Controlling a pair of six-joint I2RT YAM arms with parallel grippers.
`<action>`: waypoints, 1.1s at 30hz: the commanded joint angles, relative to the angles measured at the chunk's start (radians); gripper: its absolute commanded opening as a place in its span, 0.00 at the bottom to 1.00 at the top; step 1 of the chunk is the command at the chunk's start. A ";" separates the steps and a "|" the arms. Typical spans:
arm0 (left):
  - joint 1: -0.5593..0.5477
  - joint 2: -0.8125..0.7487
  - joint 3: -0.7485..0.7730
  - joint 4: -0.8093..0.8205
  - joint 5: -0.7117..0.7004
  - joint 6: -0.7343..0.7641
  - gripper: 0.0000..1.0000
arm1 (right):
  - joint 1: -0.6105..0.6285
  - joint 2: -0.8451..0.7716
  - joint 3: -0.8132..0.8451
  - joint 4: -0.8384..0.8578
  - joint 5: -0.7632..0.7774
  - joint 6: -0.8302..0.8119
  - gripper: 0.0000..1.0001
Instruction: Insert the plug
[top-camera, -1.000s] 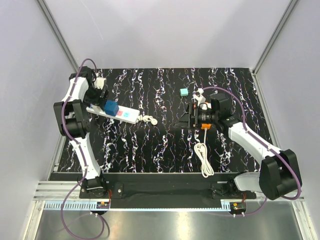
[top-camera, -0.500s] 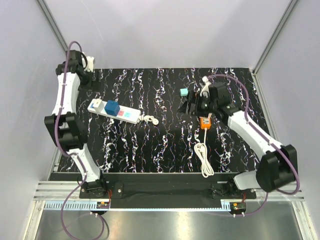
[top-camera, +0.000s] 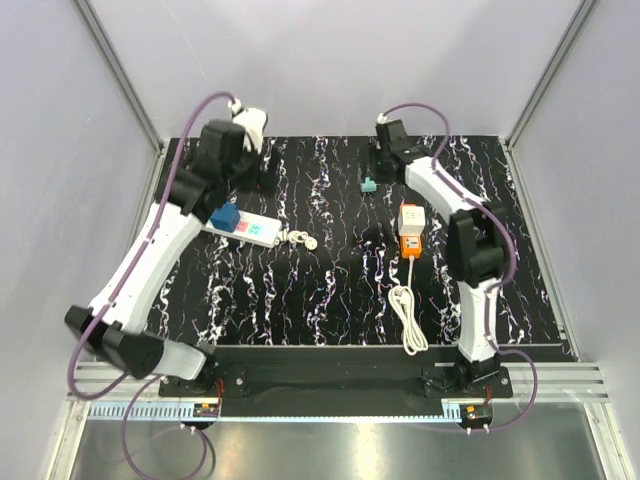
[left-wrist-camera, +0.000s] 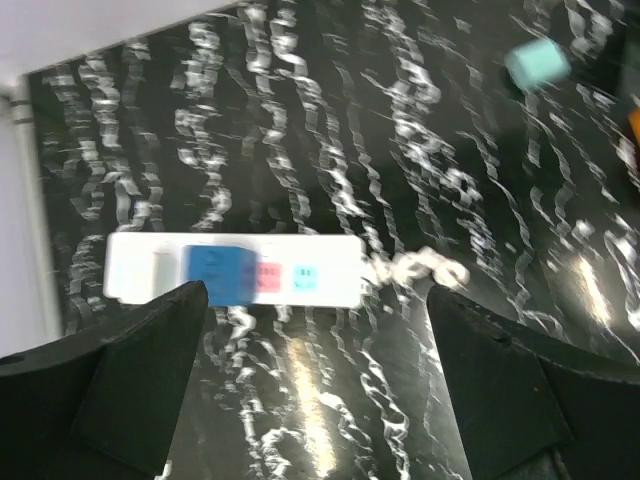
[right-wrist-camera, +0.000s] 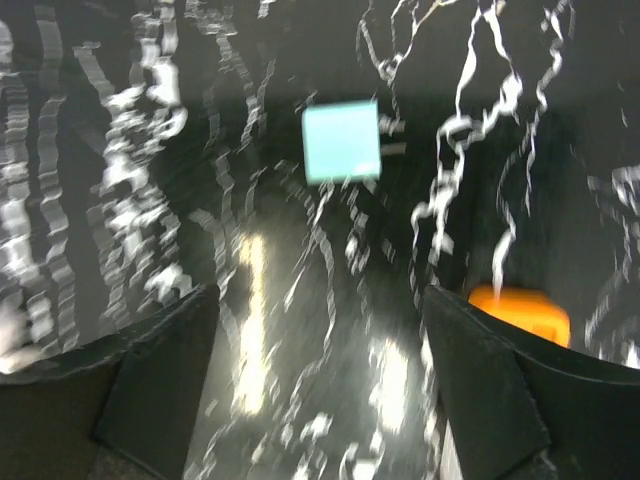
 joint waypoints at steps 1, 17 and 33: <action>0.020 -0.088 -0.167 0.125 0.073 -0.024 0.99 | -0.004 0.124 0.140 -0.018 0.043 -0.085 0.85; 0.022 -0.271 -0.467 0.359 0.308 -0.133 0.95 | -0.006 0.453 0.456 -0.065 0.109 -0.231 0.63; 0.182 -0.187 -0.378 0.363 0.662 -0.446 0.77 | 0.086 -0.170 -0.215 0.356 -0.005 -0.220 0.00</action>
